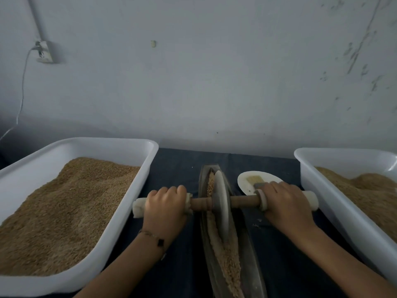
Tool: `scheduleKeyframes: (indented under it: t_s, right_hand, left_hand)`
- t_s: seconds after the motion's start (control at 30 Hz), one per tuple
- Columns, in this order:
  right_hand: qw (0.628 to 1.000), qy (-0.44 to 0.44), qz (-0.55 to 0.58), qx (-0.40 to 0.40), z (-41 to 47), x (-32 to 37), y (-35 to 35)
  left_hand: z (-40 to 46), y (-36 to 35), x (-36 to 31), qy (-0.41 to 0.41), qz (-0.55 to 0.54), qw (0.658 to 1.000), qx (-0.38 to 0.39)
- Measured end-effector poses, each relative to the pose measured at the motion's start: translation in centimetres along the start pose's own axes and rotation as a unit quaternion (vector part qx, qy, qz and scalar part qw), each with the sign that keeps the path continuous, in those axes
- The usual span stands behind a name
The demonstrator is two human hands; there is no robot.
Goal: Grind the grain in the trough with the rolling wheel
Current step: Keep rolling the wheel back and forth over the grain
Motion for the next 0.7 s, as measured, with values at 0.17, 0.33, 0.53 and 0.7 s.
scheduleKeyframes:
  t_s: [0.17,0.33,0.53,0.7]
  right_hand:
    - [1.000,-0.012,-0.016,0.008,3.6,0.1,-2.1]
    - [1.000,-0.016,-0.003,0.007,2.6,0.2,-1.3]
    - [0.999,0.002,0.025,0.045,-3.4,-0.6,3.1]
    - [0.998,0.014,0.038,0.051,-6.6,-1.4,7.1]
  left_hand:
    - [3.3,-1.9,1.6,0.027,0.027,0.999,-0.005]
    - [2.7,-1.4,1.4,0.044,0.025,0.999,-0.002]
    - [-2.1,2.3,-1.3,-0.043,-0.002,0.998,0.046]
    - [-5.4,4.9,-2.9,-0.088,-0.007,0.996,-0.004]
Point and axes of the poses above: each hand's wrist, its own z-axis towards the middle knuckle, its own y-axis out of the back of the hand, x = y × z, the point moved 3 cm from there along z, towards the middle knuckle, and after that the axes turned 15 degrees about -z, right-handed, at the moved point
